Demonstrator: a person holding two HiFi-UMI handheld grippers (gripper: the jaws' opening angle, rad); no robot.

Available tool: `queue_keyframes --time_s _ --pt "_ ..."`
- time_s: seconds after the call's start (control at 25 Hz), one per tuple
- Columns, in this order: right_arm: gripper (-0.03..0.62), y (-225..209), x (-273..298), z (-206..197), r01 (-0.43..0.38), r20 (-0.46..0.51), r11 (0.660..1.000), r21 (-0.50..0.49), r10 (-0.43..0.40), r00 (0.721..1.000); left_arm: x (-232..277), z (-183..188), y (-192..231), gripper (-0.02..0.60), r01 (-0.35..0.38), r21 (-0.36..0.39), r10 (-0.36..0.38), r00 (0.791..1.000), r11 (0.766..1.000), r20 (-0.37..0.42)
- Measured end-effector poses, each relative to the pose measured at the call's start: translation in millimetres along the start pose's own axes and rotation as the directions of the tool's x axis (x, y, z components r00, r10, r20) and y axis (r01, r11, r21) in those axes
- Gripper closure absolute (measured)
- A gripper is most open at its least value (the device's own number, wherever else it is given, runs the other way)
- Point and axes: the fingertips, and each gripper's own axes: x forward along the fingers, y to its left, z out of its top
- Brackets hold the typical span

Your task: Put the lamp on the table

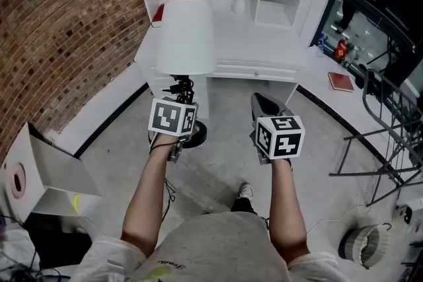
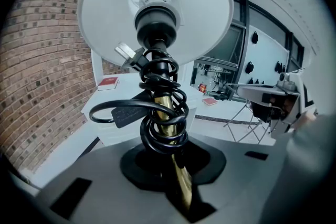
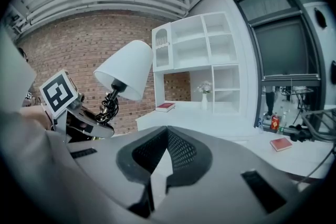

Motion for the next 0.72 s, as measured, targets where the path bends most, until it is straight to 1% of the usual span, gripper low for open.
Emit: queue_keyframes --time_s 0.16,0.72 --pt "0.591 -16.6 15.6 4.8 -0.028 -0.002 1.000 -0.001 0.028 1.000 15.7 11.7 -4.7 0.518 -0.020 0.002 0.020 1.000 1.000 -0.013" --pt "0.591 -92.6 68.9 24.4 -0.119 -0.015 0.993 -0.001 0.119 0.993 75.8 70.6 -25.1 0.518 -0.073 -0.037 0.072 0.997 0.997 -0.013"
